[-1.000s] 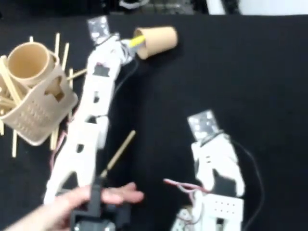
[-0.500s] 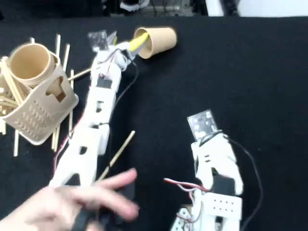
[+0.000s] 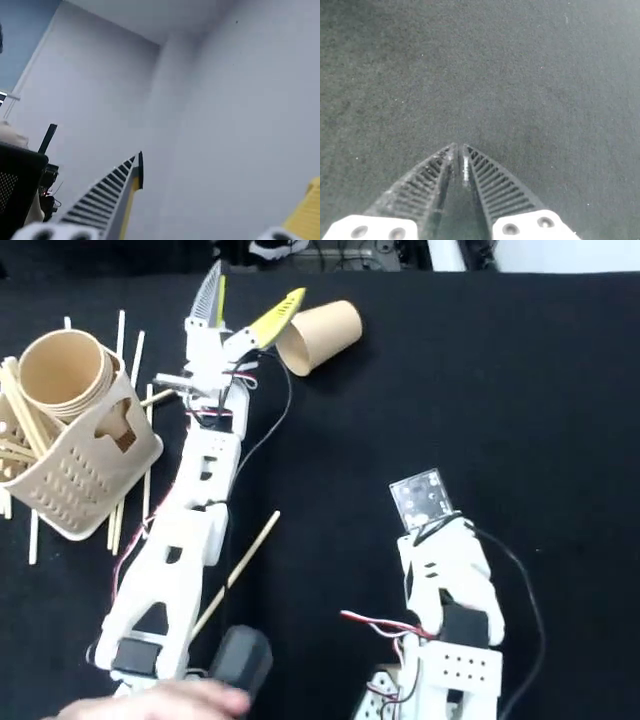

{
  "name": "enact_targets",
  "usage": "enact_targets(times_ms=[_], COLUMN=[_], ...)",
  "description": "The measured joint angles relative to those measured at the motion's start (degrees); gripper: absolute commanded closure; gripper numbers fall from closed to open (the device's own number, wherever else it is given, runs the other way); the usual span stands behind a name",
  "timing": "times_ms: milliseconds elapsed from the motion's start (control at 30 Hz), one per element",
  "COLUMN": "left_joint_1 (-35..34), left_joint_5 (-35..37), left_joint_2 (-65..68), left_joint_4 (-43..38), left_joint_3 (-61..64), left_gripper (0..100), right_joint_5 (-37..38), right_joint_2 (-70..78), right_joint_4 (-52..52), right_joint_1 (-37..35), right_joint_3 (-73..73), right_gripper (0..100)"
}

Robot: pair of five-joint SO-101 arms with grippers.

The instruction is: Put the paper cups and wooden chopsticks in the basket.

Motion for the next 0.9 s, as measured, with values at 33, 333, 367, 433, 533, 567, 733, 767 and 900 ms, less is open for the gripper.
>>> enact_targets(times_ms=[33,333,367,433,533,567,733,767,900], left_joint_1=[0.0,0.0,0.0,0.0,0.0,0.0,-0.6,-1.1,-3.2], left_joint_5=[0.0,-0.5,-1.3,-2.0,-2.4,-2.4,-3.6,-4.8,-8.6], left_joint_2=[0.0,0.0,0.0,0.0,0.0,0.0,0.0,0.0,0.0], left_joint_4=[-0.1,20.3,24.3,30.6,33.8,34.1,34.5,34.5,34.5], left_joint_3=[0.0,3.9,4.0,4.0,4.0,4.0,4.0,4.0,1.5], left_gripper=[53,53,53,53,53,53,53,53,53], right_joint_5=[0.0,0.0,0.0,0.0,0.0,0.0,0.0,0.0,0.0], right_joint_2=[0.0,0.0,0.0,0.0,0.0,0.0,0.0,0.0,0.0], right_joint_4=[0.0,0.0,0.0,0.0,0.0,0.0,0.0,0.0,0.0], right_joint_1=[0.0,0.0,0.0,0.0,0.0,0.0,0.0,0.0,0.0], right_joint_3=[0.0,0.0,0.0,0.0,0.0,0.0,0.0,0.0,0.0], right_gripper=[97.7,97.7,97.7,97.7,97.7,97.7,97.7,97.7,97.7])
